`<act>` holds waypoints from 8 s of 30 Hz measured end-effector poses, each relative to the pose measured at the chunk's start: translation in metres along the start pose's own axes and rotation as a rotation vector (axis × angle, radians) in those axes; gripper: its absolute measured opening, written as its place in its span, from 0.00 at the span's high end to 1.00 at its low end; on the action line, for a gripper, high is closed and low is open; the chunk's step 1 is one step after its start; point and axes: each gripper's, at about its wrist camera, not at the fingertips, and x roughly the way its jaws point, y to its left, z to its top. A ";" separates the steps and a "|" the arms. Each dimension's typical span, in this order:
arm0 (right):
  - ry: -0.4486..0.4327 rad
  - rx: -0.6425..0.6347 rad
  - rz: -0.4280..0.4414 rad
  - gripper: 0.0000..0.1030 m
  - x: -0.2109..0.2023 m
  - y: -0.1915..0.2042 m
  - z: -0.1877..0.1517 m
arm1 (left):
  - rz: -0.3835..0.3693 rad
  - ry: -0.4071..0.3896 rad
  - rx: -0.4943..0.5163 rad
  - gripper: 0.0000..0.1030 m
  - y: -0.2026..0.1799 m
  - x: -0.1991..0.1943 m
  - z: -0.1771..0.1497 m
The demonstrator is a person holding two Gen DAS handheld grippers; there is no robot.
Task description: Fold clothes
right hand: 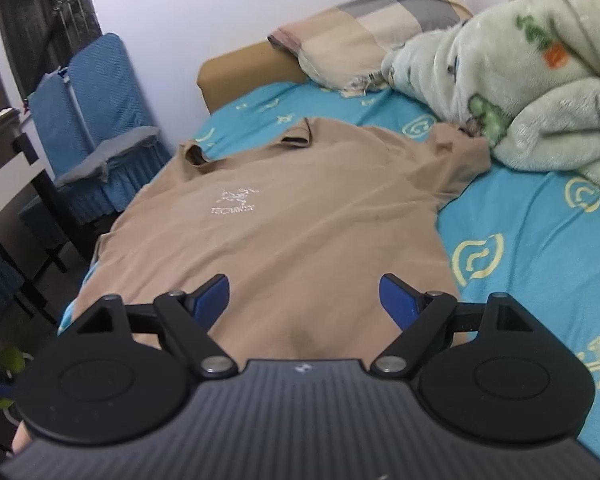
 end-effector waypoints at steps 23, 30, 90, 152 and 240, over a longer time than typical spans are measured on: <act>-0.061 -0.074 -0.002 0.19 -0.048 0.021 -0.018 | 0.178 -0.064 0.427 0.46 -0.072 -0.066 -0.074; -0.039 -0.142 -0.039 0.19 0.002 0.025 -0.035 | 0.165 -0.388 0.443 0.16 -0.124 -0.085 -0.082; 0.054 -0.182 -0.134 0.00 0.048 0.022 -0.075 | -0.021 -0.379 0.184 0.05 -0.138 -0.041 -0.113; 0.054 -0.182 -0.132 0.00 0.048 0.021 -0.074 | 0.012 -0.535 0.379 0.04 -0.150 -0.062 -0.128; 0.069 -0.136 -0.162 0.00 0.064 0.014 -0.060 | 0.020 -0.571 0.427 0.03 -0.163 -0.060 -0.131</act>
